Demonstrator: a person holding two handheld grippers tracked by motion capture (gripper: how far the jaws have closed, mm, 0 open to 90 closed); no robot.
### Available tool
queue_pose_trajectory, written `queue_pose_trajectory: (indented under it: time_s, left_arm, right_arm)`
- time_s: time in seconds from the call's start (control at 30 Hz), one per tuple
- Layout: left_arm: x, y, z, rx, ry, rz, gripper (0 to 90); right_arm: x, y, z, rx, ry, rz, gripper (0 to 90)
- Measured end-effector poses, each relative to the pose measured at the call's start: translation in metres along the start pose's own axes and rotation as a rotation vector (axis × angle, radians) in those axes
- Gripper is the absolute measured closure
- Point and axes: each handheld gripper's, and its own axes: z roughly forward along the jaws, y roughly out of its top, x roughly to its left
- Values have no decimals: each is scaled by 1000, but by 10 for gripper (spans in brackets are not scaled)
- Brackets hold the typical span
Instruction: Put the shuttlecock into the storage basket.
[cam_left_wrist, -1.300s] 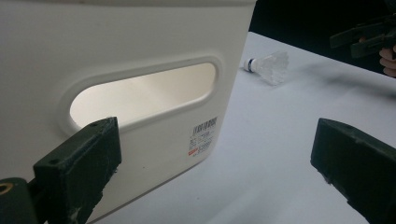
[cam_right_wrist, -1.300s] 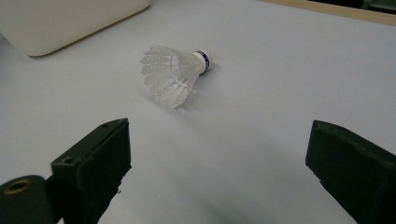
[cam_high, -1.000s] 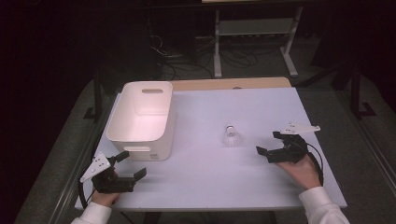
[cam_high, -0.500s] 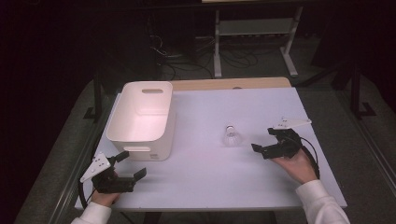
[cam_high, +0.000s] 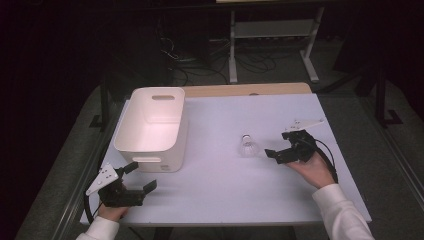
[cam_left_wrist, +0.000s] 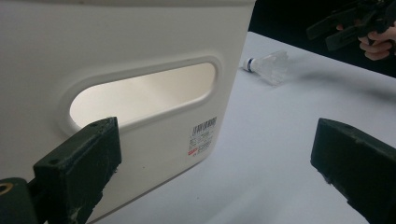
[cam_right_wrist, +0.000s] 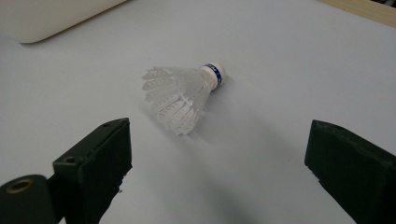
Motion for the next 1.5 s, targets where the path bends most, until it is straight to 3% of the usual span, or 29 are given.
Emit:
queue_pose_trajectory:
  time_s: [0.17, 0.47, 1.0, 1.5]
  left_arm:
    - [0, 0, 0, -1, -1, 1, 14]
    - [0, 0, 0, 0, -3, 0, 14]
    - [0, 0, 0, -3, -9, 0, 14]
    - [1, 0, 0, -1, -12, -2, 14]
  right_arm:
    - [-6, 6, 3, 1, 9, 13, 92]
    - [-12, 17, 14, 55, 15, 29, 98]
    - [-25, 32, 37, 137, 7, 19, 147]
    - [-24, 35, 54, 192, 16, -5, 238]
